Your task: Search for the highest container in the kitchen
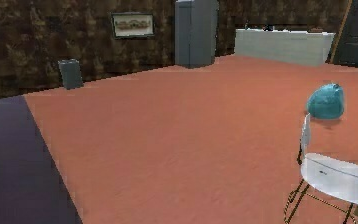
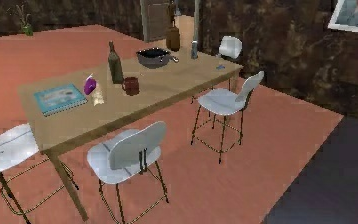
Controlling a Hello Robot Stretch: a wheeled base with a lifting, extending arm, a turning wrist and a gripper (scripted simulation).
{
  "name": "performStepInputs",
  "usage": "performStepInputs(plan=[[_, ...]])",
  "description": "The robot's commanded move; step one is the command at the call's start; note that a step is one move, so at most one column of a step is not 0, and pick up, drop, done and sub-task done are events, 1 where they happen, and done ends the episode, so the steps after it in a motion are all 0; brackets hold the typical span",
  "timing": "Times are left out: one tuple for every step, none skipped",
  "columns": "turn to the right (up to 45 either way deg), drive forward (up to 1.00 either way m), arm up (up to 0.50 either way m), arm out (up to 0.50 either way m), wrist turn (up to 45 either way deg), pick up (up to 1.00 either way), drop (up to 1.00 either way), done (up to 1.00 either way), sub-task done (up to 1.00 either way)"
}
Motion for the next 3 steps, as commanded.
performStepInputs(plan=[[3.0,0.0,0.0,0.0,0.0,0.0,0.0,0.0,0.0],[0.0,0.45,0.0,0.0,0.0,0.0,0.0,0.0,0.0],[0.0,0.95,0.0,0.0,0.0,0.0,0.0,0.0,0.0]])
